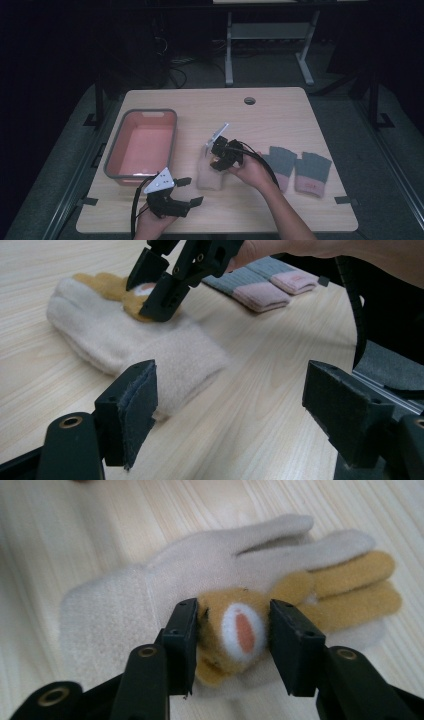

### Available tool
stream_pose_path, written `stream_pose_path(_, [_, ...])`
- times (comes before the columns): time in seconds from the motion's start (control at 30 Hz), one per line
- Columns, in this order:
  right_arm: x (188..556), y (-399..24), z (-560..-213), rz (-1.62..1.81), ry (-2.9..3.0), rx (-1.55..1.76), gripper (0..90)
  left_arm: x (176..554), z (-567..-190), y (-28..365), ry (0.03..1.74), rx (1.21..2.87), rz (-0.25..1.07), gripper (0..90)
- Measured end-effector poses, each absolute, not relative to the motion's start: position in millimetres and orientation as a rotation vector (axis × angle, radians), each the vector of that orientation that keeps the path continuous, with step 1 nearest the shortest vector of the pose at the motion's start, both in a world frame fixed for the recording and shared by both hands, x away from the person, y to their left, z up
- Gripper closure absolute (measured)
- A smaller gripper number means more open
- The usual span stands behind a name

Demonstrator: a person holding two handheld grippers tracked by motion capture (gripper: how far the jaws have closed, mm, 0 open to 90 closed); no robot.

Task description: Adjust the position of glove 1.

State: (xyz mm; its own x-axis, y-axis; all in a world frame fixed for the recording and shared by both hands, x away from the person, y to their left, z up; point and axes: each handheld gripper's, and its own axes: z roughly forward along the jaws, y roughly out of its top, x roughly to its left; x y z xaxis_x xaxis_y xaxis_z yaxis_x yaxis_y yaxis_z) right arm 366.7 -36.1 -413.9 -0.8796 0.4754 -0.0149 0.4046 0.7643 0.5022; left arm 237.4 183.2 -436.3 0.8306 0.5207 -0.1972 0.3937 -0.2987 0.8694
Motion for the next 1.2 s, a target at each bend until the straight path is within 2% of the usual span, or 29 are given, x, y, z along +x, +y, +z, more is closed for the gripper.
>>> stream_pose_path(0.13, [367,-40,-417,0.798,2.817,0.753,50.4,238,-437,183,0.678,1.935,0.142,21.8])
stream_pose_path(0.27, [366,-44,-415,0.830,2.794,0.794,41.5,238,-438,181,0.676,1.940,0.141,21.8])
stream_pose_path(0.4, [366,-51,-413,0.878,2.775,0.835,38.5,238,-440,180,0.681,1.941,0.121,22.6])
stream_pose_path(0.43, [364,-56,-412,0.906,2.770,0.896,35.0,238,-442,178,0.696,1.934,0.090,22.7])
stream_pose_path(0.57, [359,-69,-411,0.963,2.747,0.979,30.7,238,-442,174,0.707,1.945,0.105,22.7])
stream_pose_path(0.73, [349,-83,-414,1.016,2.724,1.065,29.0,242,-442,169,0.758,1.922,0.086,22.8])
stream_pose_path(0.97, [337,-98,-423,1.161,2.676,1.269,28.0,264,-438,164,0.969,1.871,0.010,23.9])
stream_pose_path(1.2, [337,-100,-437,1.181,2.629,1.396,28.2,280,-442,157,1.120,1.864,0.018,24.6])
